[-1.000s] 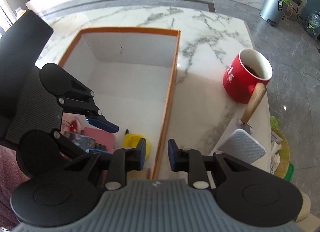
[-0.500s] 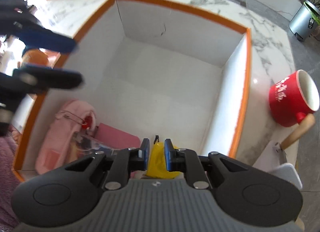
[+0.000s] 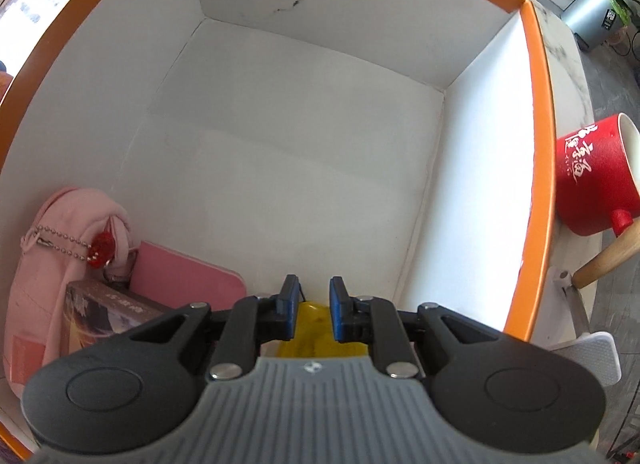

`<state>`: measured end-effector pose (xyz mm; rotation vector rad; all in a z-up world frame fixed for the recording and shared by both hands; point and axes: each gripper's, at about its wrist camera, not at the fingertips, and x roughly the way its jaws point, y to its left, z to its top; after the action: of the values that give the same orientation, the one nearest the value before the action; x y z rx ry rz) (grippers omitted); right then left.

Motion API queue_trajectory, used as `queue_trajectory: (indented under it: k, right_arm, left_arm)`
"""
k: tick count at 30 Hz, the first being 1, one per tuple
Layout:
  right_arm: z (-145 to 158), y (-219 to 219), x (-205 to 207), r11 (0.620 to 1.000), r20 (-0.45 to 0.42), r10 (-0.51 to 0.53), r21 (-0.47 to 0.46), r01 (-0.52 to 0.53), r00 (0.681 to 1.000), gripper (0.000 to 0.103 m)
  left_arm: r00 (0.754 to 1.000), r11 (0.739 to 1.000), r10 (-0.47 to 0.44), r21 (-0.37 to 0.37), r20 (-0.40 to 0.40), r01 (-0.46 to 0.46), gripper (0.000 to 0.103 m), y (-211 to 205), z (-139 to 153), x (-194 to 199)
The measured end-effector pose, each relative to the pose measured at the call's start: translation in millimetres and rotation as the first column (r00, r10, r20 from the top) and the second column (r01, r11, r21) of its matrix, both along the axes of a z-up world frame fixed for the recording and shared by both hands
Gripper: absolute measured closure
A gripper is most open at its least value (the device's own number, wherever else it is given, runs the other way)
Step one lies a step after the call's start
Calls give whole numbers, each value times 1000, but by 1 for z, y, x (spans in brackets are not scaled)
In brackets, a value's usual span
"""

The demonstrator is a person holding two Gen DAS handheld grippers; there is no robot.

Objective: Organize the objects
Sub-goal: 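Move both grippers back to the pile beside the box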

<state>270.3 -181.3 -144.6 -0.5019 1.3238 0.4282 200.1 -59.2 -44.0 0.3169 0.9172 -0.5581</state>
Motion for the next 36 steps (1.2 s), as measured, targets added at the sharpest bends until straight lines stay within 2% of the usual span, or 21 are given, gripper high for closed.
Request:
queue_trajectory:
  k: [3,7,11,15,19,22,24,25,26,28,31,33,36]
  right_arm:
    - [7,-2,-2,1000,6,-11,24,11,1000,86]
    - [39,-7,-17,997,80,-23,79,17,996,85]
    - [81,-8,-39,979,146,-65,202,35,987,84]
    - [116,10,-57,939,190,-87,343,17,978,84]
    - [130,47,-80,906,240,-26,416,-78,970,84]
    - [131,80,-89,889,260,72,420,-180,963,84]
    - [129,100,-101,881,257,128,413,-228,958,84]
    - [126,109,-104,880,253,148,407,-244,956,80]
    - [123,118,-108,881,250,163,399,-254,955,77]
    - [115,133,-110,890,241,180,373,-262,954,77]
    - [101,148,-107,909,241,198,317,-270,950,79]
    - [95,155,-103,918,260,213,277,-284,942,80]
    - [86,164,-94,927,272,235,225,-299,933,80]
  left_arm:
    - [999,999,41,-27,16,-40,65,15,10,-4]
    - [990,989,132,-67,40,-129,65,51,31,-16]
    - [971,972,229,-65,68,-225,65,85,44,-29]
    - [945,944,321,-103,62,-314,65,112,46,-42]
    - [880,868,475,-158,-14,-472,65,139,37,-52]
    - [845,822,530,-203,-68,-532,65,157,28,-63]
    - [827,801,555,-207,-94,-561,65,164,19,-66]
    - [816,790,567,-206,-112,-577,65,168,13,-68]
    - [808,780,575,-212,-128,-589,65,170,9,-67]
    - [787,748,591,-246,-176,-617,65,175,-3,-67]
    - [752,684,604,-311,-266,-660,63,182,-19,-62]
    - [725,648,614,-326,-312,-689,60,184,-29,-57]
    - [691,613,620,-319,-372,-723,51,181,-44,-47]
